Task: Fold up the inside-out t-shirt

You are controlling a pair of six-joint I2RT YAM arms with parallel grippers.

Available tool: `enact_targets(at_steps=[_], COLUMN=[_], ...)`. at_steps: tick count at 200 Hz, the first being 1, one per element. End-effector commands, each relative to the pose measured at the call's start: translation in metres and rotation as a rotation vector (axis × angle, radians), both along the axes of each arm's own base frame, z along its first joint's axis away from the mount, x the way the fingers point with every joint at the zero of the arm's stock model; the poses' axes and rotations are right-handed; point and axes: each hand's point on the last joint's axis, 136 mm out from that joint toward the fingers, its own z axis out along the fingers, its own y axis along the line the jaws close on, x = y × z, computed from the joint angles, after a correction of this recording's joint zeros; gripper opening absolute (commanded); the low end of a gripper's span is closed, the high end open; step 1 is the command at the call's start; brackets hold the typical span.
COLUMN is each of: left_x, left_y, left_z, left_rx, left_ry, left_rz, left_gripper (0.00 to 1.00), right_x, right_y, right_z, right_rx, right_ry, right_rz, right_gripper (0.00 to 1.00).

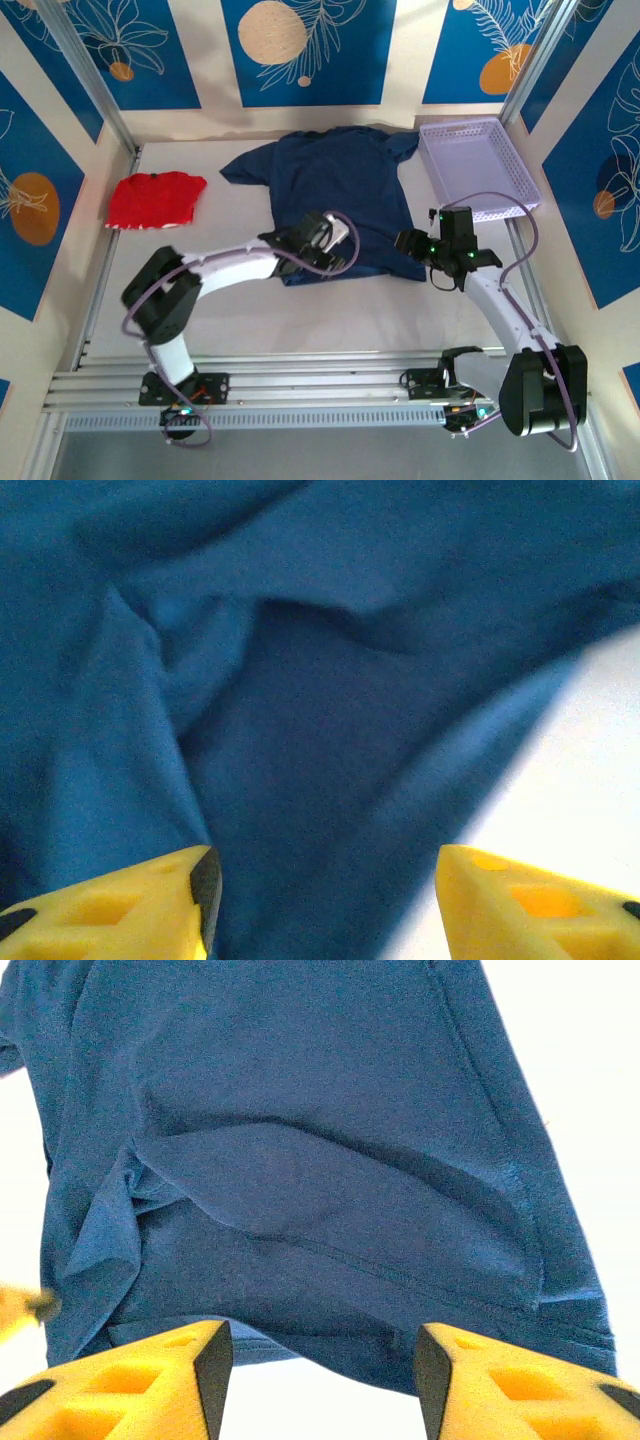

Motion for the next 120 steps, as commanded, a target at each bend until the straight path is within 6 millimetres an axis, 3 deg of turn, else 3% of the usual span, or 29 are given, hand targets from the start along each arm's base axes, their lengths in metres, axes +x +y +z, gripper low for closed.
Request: enact_targets(at_steps=[1, 33, 91, 120], left_x=[0.043, 0.053, 0.066, 0.074], left_y=[0.012, -0.011, -0.028, -0.034], left_z=[-0.008, -0.025, -0.043, -0.052], left_rx=[0.131, 0.170, 0.214, 0.221], left_ry=[-0.065, -0.032, -0.012, 0.005], left_rz=[-0.012, -0.127, -0.205, -0.209], left_gripper=[0.58, 0.53, 0.51, 0.34], right_x=[0.006, 0.004, 0.005, 0.003], right_y=[0.008, 0.007, 0.008, 0.012], right_z=[0.017, 0.013, 0.008, 0.011], right_rx=[0.018, 0.014, 0.028, 0.042], right_ry=[-0.052, -0.049, -0.041, -0.042], right_rz=[0.042, 0.037, 0.038, 0.053], right_gripper=[0.53, 0.54, 0.54, 0.54])
